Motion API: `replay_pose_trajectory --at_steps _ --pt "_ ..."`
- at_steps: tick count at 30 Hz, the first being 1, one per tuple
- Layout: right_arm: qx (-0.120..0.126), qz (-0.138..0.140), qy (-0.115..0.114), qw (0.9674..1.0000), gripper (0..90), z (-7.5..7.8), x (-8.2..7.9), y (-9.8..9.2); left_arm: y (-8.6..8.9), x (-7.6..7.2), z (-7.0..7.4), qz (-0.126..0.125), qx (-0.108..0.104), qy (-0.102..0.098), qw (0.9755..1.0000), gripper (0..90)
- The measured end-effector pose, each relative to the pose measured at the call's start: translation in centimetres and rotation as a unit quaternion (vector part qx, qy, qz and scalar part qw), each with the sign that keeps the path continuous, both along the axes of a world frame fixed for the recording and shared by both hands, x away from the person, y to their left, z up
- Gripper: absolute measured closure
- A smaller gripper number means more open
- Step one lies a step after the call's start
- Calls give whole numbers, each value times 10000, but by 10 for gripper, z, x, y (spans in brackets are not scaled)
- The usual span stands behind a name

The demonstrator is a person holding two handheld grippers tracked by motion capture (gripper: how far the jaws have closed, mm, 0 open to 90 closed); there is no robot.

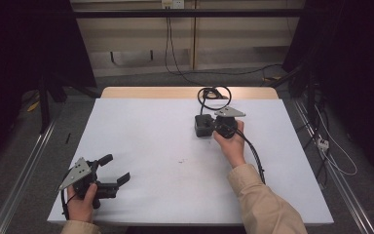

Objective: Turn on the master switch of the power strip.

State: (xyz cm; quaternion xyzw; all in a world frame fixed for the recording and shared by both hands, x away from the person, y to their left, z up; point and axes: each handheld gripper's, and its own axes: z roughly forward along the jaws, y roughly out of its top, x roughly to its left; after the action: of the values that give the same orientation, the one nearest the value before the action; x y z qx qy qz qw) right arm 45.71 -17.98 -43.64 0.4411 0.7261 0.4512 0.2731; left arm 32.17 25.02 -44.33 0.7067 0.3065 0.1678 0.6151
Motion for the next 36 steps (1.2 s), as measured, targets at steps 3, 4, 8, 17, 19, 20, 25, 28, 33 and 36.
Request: replay_pose_trajectory --at_steps 3,4,8,17,19,20,25,28,33,36 --pt "65 14 -10 10000 900 1 -1 0 0 0 0 -4 14 -14 10000 30" --pt "90 24 -5 10000 885 2 -1 0 0 0 0 -12 20 -17 10000 30" --pt "207 36 31 9998 816 3 -3 2 0 0 0 -8 3 1 10000 30" --pt "408 121 103 9990 680 7 -7 3 -2 1 0 -15 14 -4 10000 30" --pt "453 136 141 9988 645 8 -9 4 -2 1 0 -17 15 0 10000 30" --pt "481 150 158 9986 617 8 -10 4 -1 1 0 -13 13 -1 10000 30" --pt "488 182 218 9984 537 11 -13 6 -2 1 0 -11 18 0 10000 30" --pt "524 194 241 9981 515 12 -14 6 -1 1 0 -13 34 2 10000 30" --pt "551 164 235 9981 459 14 -14 4 0 0 -1 -6 29 6 10000 30" --pt "577 84 244 9980 374 15 -14 2 0 0 -1 8 9 12 10000 30"
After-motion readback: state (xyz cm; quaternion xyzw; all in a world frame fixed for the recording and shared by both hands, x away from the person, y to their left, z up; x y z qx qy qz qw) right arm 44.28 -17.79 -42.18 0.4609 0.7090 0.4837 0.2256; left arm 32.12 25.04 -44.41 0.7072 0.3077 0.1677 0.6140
